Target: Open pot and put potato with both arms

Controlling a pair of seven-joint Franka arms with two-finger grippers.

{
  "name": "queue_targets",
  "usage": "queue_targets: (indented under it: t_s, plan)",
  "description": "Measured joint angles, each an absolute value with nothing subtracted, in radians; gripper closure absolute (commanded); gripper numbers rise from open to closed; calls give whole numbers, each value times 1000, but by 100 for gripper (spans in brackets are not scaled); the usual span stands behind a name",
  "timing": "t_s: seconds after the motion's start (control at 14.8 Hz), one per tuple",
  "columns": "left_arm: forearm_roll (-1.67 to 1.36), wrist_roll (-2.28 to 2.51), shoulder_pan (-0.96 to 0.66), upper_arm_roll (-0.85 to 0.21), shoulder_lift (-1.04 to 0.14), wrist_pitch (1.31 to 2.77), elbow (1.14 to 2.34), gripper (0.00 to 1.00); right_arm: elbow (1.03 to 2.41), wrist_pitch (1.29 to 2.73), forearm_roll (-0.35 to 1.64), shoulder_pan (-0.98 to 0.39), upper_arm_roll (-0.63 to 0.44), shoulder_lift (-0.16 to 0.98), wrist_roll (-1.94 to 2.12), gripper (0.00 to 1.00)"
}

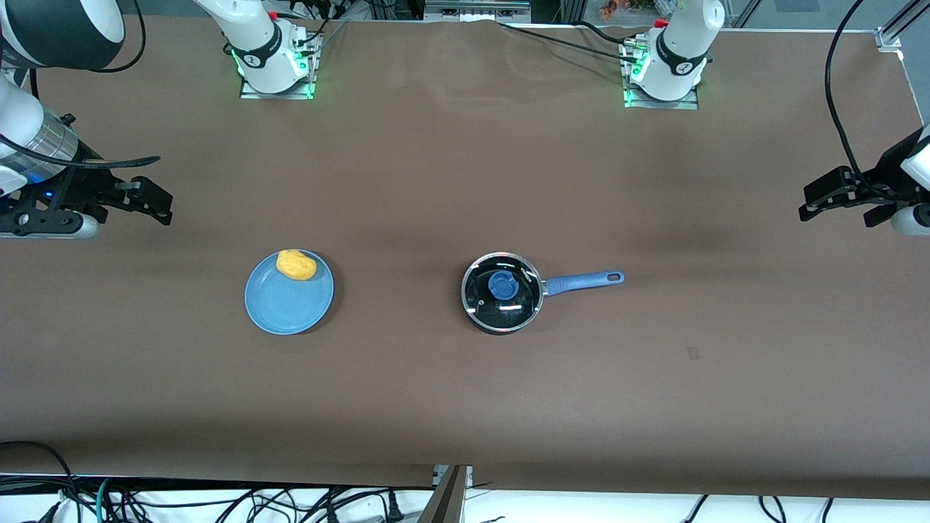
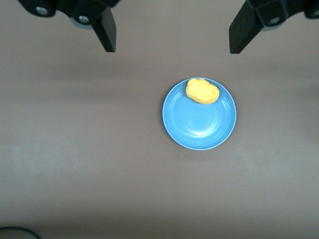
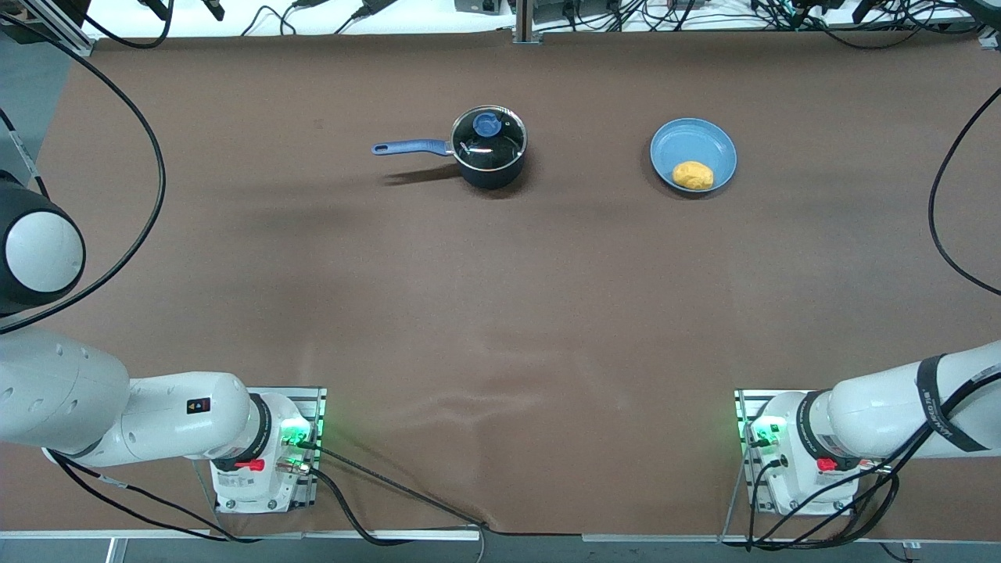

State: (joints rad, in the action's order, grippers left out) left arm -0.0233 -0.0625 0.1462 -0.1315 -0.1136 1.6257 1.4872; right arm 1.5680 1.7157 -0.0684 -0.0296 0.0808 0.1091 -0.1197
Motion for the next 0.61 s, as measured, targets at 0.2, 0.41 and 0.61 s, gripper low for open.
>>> queue_targets:
  t_s: [0.2, 0.41, 0.61]
  plan:
    - [-27, -20, 144, -137, -121, 1626, 1491, 0, 1568, 1715, -68, -30, 81, 109, -120, 0]
    - [-30, 163, 106, -161, -158, 1638, 1487, 0, 1568, 1713, -68, -30, 82, 109, -120, 0]
    - [-30, 290, 12, -168, -201, 1647, 1484, 0, 1568, 1711, -68, -30, 82, 109, -120, 0]
